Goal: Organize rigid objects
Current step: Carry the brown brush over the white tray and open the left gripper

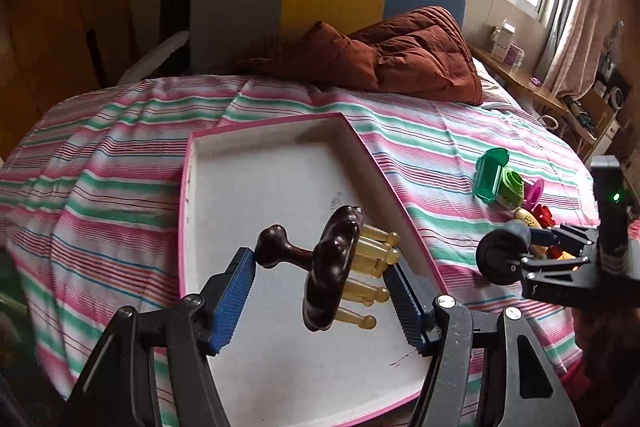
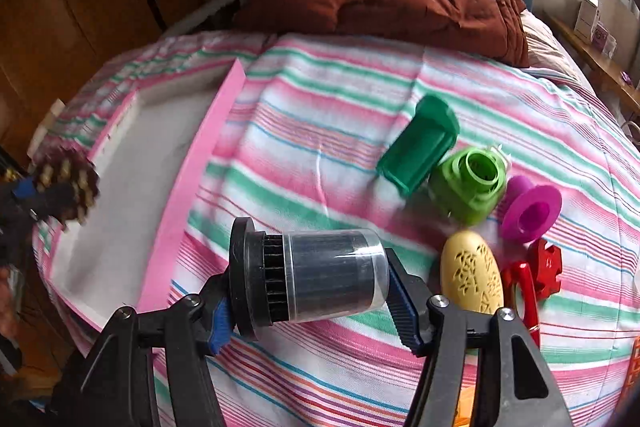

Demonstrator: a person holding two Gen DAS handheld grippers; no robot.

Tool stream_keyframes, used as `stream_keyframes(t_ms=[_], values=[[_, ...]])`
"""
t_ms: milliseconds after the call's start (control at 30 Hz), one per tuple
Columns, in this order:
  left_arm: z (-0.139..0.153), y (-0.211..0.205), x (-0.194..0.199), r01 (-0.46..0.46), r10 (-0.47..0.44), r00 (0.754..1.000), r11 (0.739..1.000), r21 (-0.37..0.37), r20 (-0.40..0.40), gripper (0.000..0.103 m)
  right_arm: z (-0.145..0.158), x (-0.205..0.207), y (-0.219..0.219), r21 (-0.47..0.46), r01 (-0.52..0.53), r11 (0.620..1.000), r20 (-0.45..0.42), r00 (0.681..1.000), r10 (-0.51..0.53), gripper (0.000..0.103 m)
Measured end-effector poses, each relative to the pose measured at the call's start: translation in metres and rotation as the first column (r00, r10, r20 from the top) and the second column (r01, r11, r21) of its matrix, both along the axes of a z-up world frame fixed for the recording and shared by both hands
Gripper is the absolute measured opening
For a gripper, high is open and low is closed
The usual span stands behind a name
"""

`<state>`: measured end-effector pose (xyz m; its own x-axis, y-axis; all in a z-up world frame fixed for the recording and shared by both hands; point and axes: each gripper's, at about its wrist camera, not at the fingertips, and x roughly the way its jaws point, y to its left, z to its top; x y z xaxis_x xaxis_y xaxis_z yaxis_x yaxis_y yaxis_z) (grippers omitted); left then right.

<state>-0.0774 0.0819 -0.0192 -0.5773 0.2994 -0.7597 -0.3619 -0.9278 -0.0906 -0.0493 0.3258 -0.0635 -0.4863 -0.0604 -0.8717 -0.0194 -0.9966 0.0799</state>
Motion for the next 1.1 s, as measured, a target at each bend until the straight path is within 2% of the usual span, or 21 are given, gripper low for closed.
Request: stream_keyframes(t_ms=[33, 100, 333, 533, 700, 867, 1000, 1100], values=[[0.001, -0.003, 0.001, -0.009, 0.009, 1.000, 1.000, -0.003, -0.006, 0.066, -0.008, -0.003, -0.003, 0.042, -0.005, 0.999, 0.026, 1.000, 0.004, 0.064], [0.003, -0.007, 0.001, -0.023, 0.023, 1.000, 1.000, -0.011, -0.014, 0.066, -0.011, -0.006, -0.007, 0.061, -0.014, 0.998, 0.019, 1.000, 0.013, 0.064], [0.005, -0.010, 0.003, -0.040, 0.039, 0.999, 0.998, -0.055, -0.031, 0.066, -0.013, -0.007, -0.003, 0.018, -0.004, 1.000, 0.015, 1.000, 0.004, 0.064], [0.009, -0.005, 0.002, -0.052, 0.044, 0.996, 0.993, -0.103, -0.081, 0.066, -0.015, -0.007, -0.001, -0.002, -0.002, 1.000, 0.025, 1.000, 0.002, 0.064], [0.006, -0.003, -0.006, -0.047, 0.039, 0.996, 0.994, -0.100, -0.074, 0.066, -0.016, -0.009, -0.002, -0.002, -0.007, 1.000, 0.024, 1.000, 0.007, 0.065], [-0.004, 0.000, -0.021, -0.021, 0.018, 0.999, 0.996, -0.089, -0.036, 0.066, -0.017, -0.009, 0.000, -0.012, -0.010, 1.000, 0.032, 0.999, 0.010, 0.065], [-0.020, -0.005, -0.052, -0.016, 0.017, 0.998, 1.000, -0.003, 0.066, 0.066, -0.016, -0.008, -0.001, -0.003, -0.011, 1.000, 0.030, 0.999, 0.011, 0.065], [-0.029, -0.010, -0.076, -0.042, 0.040, 0.993, 0.999, 0.010, 0.109, 0.066, -0.016, -0.008, -0.002, 0.003, -0.014, 1.000, 0.031, 0.999, 0.013, 0.065]])
